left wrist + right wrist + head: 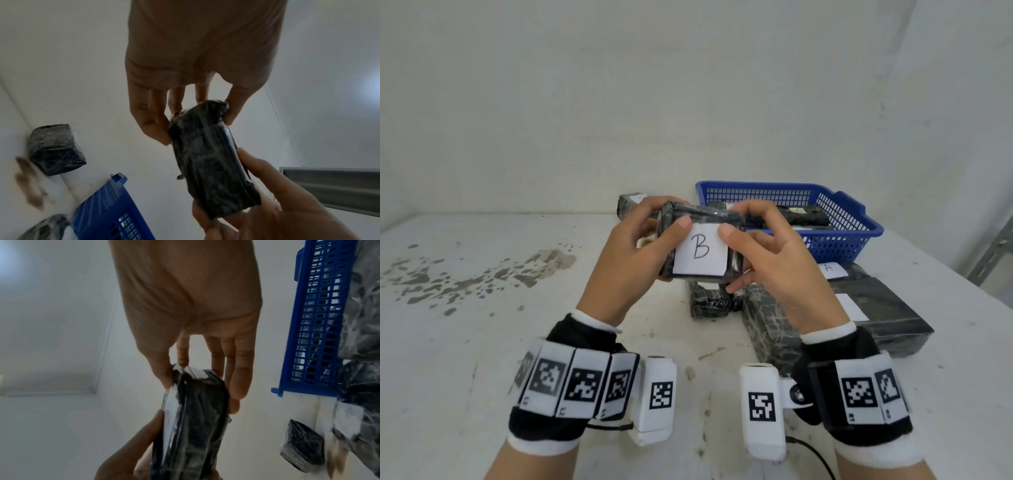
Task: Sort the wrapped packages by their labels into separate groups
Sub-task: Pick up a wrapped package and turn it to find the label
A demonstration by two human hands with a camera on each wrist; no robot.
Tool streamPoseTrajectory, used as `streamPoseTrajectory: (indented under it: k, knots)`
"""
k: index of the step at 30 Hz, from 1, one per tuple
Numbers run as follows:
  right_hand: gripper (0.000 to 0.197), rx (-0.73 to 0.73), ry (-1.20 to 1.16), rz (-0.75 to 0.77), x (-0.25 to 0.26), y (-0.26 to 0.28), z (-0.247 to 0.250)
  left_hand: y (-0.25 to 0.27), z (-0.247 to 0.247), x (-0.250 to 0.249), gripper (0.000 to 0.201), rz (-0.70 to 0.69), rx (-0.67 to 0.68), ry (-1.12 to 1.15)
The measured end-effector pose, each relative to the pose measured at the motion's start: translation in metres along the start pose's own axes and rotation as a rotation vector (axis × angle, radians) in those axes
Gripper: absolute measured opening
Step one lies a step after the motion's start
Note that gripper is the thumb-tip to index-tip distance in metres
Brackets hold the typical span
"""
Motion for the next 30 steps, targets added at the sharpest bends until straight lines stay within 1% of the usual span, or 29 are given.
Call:
streamPoseTrajectory:
  k: [2, 6, 9, 10, 12, 14, 17, 21, 24, 27, 30]
  knots:
    - [0.012, 0.021, 0.037, -0.045, 0.003, -0.002, 0.0, -0.003, 0.002, -0.006, 0.014, -0.018, -0.003, -0.029]
    - [0.018, 0.073, 0.238, -0.086, 0.014, -0.016, 0.006, -0.015, -0.002, -0.019, 0.017, -0.009, 0.057, -0.086]
    - [0.018, 0.124, 0.262, -0.139, 0.03, -0.037, 0.008, -0.035, -0.006, -0.029, 0.021, 0.013, 0.096, -0.16]
    - [0.018, 0.13, 0.262, -0.161, 0.036, -0.046, 0.009, -0.045, -0.008, -0.03, 0.025, 0.036, 0.107, -0.178]
    - [0.02, 0.107, 0.244, -0.191, 0.045, -0.066, 0.015, -0.065, -0.01, -0.028, 0.042, 0.094, 0.118, -0.216]
    - [0.022, 0.04, 0.248, -0.193, 0.052, -0.09, 0.027, -0.089, -0.008, -0.024, 0.055, 0.133, 0.108, -0.23]
    - [0.02, -0.07, 0.217, -0.209, 0.053, -0.123, 0.046, -0.121, -0.01, -0.007, 0.055, 0.183, 0.118, -0.292]
    - [0.023, -0.169, 0.266, -0.297, 0.029, -0.158, 0.069, -0.151, -0.021, 0.026, 0.046, 0.251, 0.147, -0.441]
    - [0.024, -0.184, 0.38, -0.404, 0.0, -0.179, 0.085, -0.162, -0.037, 0.051, 0.04, 0.262, 0.193, -0.522]
    - [0.013, -0.13, 0.531, -0.487, -0.025, -0.197, 0.097, -0.166, -0.057, 0.072, 0.04, 0.227, 0.266, -0.592]
    - [0.017, -0.036, 0.675, -0.516, -0.042, -0.216, 0.105, -0.169, -0.075, 0.086, 0.046, 0.162, 0.334, -0.66]
Point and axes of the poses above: each hand's wrist, its own y-axis away from the middle knuckle, its own z-axis out of the back of the hand, x = y × z, the point moved 9 cm from there along -y, towards the middle knuckle, and after that the axes turned 15 degrees about -y, right-handed, at the moved point
